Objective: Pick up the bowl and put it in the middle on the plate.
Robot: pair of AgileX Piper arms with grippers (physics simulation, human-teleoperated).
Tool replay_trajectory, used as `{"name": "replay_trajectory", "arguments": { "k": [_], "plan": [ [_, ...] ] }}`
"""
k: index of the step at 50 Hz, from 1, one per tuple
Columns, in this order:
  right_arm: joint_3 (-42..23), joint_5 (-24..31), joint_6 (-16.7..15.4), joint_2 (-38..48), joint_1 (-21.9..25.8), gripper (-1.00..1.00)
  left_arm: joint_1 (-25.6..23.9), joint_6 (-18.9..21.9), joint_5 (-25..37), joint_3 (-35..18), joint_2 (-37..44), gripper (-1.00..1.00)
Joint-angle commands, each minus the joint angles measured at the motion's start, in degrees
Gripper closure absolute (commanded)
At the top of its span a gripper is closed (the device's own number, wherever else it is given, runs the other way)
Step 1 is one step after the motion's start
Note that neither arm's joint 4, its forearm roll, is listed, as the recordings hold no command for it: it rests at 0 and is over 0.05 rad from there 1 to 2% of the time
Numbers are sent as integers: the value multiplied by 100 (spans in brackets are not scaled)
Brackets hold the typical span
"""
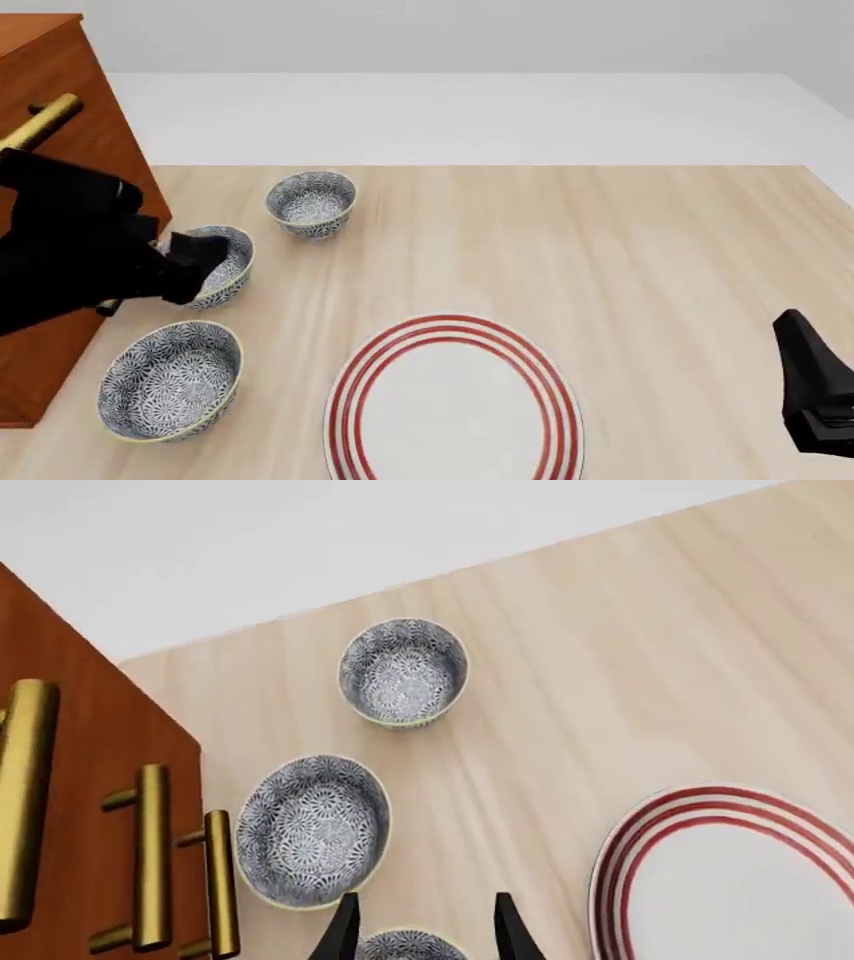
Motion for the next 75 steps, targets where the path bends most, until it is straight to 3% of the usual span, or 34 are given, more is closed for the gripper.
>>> {"name": "replay_trajectory", "arguments": {
  "k": [1, 6, 8, 37, 59, 75],
  "plan": [
    [-5, 6, -16, -16, 2, -100, 91, 331, -191, -140, 858, -100],
    [9, -12, -10, -6, 1, -100, 311, 809, -269, -148, 1038, -100],
    [5, -11, -19, -12, 2, -100, 324, 547, -206, -264, 1067, -100],
    [2, 8, 18, 8, -2, -100, 613, 1368, 38, -1084, 2508, -100],
    [-14, 10, -16, -9, 2, -100, 760, 1662, 158, -1620, 3311, -100],
    [7, -26, -5, 16, 2, -100, 722, 1591, -129, -1365, 3780, -100]
  ]
}}
